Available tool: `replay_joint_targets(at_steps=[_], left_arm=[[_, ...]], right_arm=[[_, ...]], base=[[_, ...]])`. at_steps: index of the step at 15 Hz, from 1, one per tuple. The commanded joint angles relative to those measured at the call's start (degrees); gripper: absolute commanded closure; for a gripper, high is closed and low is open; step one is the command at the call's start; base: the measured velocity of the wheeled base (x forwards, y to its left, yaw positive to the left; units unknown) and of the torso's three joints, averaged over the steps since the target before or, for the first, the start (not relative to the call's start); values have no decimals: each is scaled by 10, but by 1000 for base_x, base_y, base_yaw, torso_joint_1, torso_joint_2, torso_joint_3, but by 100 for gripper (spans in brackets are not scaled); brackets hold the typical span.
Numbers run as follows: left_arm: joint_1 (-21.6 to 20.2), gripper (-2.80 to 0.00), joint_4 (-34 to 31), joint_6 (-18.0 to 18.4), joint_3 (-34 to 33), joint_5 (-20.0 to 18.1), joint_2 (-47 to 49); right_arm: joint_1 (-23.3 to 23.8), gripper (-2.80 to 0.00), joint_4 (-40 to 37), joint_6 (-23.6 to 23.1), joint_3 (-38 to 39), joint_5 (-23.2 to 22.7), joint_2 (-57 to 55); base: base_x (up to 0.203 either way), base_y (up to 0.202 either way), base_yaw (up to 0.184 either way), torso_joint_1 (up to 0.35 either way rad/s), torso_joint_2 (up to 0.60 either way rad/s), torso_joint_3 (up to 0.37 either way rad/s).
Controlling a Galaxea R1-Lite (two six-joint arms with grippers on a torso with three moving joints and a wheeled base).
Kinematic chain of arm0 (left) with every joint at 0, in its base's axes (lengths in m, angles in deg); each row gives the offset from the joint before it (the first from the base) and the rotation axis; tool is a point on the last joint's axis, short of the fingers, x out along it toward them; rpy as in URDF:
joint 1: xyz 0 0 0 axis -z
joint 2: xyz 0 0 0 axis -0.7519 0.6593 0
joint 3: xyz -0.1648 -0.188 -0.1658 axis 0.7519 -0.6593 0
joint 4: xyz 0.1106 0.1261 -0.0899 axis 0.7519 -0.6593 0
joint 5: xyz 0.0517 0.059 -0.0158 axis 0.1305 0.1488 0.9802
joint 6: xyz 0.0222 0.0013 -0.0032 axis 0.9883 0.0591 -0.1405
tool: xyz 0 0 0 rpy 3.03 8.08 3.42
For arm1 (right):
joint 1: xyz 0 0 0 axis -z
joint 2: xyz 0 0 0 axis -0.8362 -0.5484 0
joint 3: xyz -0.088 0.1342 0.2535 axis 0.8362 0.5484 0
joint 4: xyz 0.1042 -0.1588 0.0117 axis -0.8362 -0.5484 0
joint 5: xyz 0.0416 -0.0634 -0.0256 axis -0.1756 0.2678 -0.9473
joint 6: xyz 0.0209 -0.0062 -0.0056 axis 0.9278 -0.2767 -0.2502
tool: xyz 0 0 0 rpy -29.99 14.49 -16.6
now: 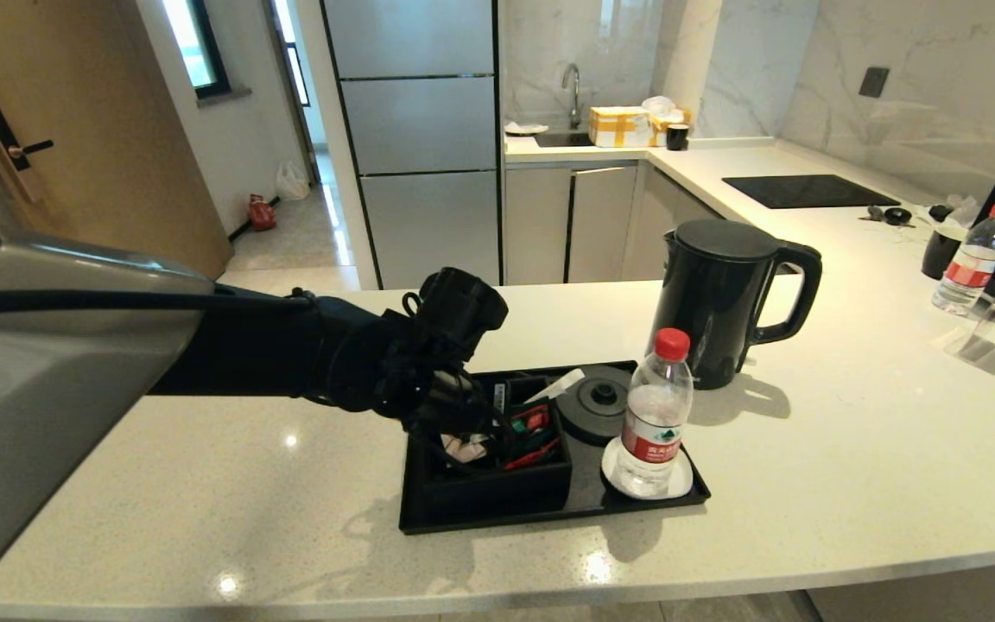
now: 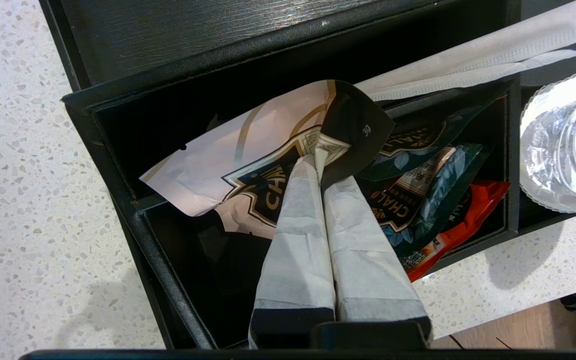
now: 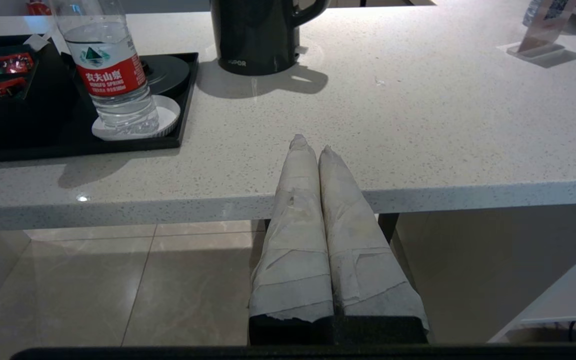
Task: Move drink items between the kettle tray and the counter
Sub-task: Return the tea bag to its original position
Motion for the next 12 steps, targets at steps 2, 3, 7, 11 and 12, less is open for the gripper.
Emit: replay_joint_targets(at_steps=[2, 3, 7, 11, 12], left_arm=[[3, 0, 1, -2, 2, 1, -5], [4, 0, 1, -2, 3, 1, -8], [4, -280, 1, -2, 3, 1, -11], [4, -280, 1, 0, -3, 6, -11], [4, -280, 1, 0, -2, 7, -11]], right_arm=[[0, 0, 0, 0, 1, 0, 0], [0, 0, 0, 0, 1, 0, 0], [0, 0, 0, 0, 1, 0, 0], [0, 0, 0, 0, 1, 0, 0], [0, 0, 0, 0, 1, 0, 0]], base=[[0, 0, 0, 0, 0, 0], [0, 0, 0, 0, 0, 0], [0, 0, 0, 0, 0, 0], [0, 0, 0, 0, 0, 0], [0, 0, 0, 0, 0, 0]])
